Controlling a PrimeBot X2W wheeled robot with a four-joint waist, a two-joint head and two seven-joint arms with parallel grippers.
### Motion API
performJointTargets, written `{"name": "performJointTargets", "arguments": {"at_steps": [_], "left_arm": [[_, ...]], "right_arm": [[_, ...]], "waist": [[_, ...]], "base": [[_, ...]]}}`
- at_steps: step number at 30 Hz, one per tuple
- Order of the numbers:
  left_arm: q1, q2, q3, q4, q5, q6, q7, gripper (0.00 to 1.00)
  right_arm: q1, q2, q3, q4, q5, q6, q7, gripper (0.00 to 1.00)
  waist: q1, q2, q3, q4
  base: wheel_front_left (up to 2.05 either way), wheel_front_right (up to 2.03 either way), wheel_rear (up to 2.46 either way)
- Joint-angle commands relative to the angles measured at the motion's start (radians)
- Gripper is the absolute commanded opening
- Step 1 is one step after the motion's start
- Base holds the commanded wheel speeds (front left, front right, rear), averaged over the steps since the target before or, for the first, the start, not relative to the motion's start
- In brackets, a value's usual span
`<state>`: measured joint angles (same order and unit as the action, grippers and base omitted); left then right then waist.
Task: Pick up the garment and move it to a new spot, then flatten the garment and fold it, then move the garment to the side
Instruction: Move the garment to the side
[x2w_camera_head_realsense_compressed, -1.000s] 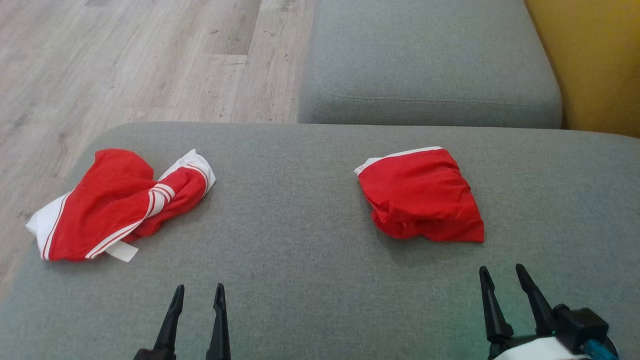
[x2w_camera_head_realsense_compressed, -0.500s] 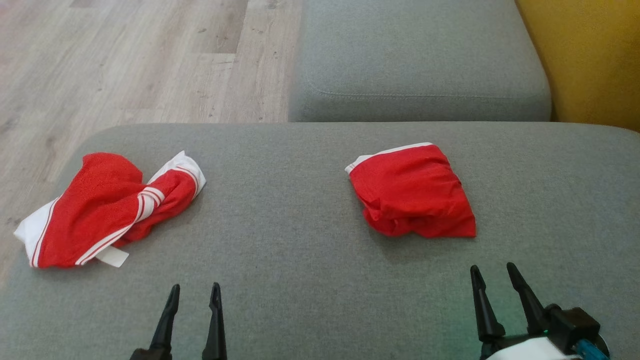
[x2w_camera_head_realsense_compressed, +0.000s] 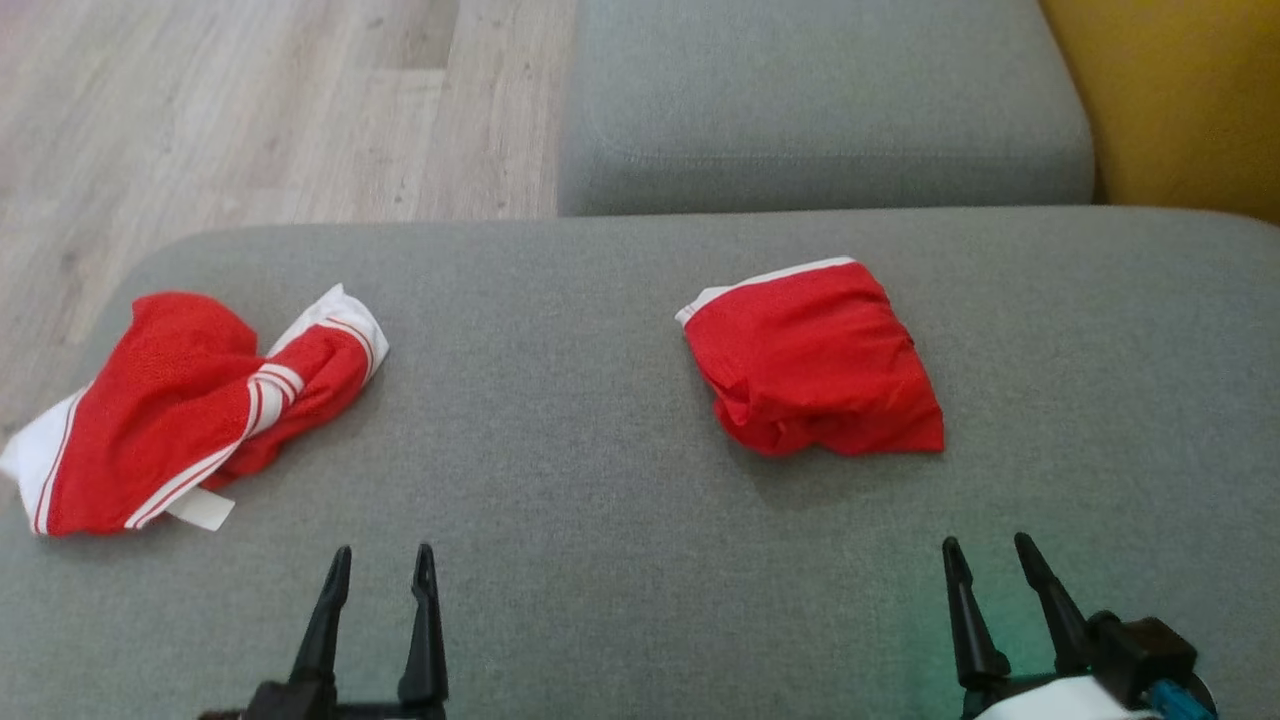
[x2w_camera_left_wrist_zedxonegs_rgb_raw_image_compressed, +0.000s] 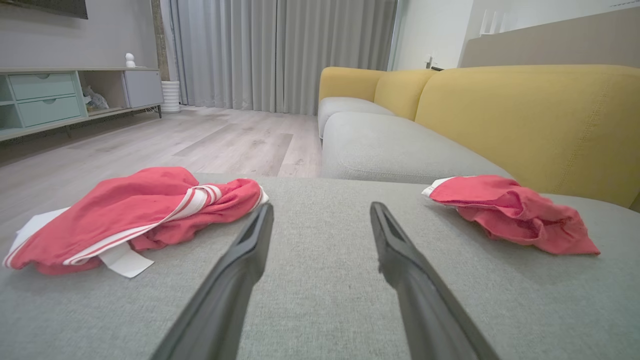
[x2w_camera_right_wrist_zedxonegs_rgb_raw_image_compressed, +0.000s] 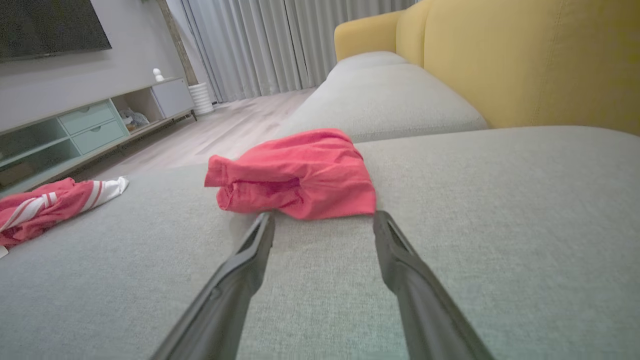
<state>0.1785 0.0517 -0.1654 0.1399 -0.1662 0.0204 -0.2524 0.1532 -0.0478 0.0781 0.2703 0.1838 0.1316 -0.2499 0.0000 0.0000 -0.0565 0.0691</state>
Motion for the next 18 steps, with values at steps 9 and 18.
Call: {"name": "performJointTargets", "arguments": {"at_steps": [9,18], "left_arm": [[-0.192,-0.001,-0.008,-0.058,0.029,-0.022,-0.009,1.0],[-0.317,-0.001,-0.049,-0.056,0.047,-0.034,-0.009,1.0]], "right_arm": [[-0.212,-0.004,0.03,-0.012,-0.029,-0.001,-0.012,1.0],[-0.486,-0.045,0.011,0.151,-0.035,-0.001,0.008,1.0]], "waist": [[0.0,0.0,0.202,0.025],[0.0,0.0,0.327,0.056]], "base": [[0.0,0.0,0.0],[0.0,0.0,0.0]]}}
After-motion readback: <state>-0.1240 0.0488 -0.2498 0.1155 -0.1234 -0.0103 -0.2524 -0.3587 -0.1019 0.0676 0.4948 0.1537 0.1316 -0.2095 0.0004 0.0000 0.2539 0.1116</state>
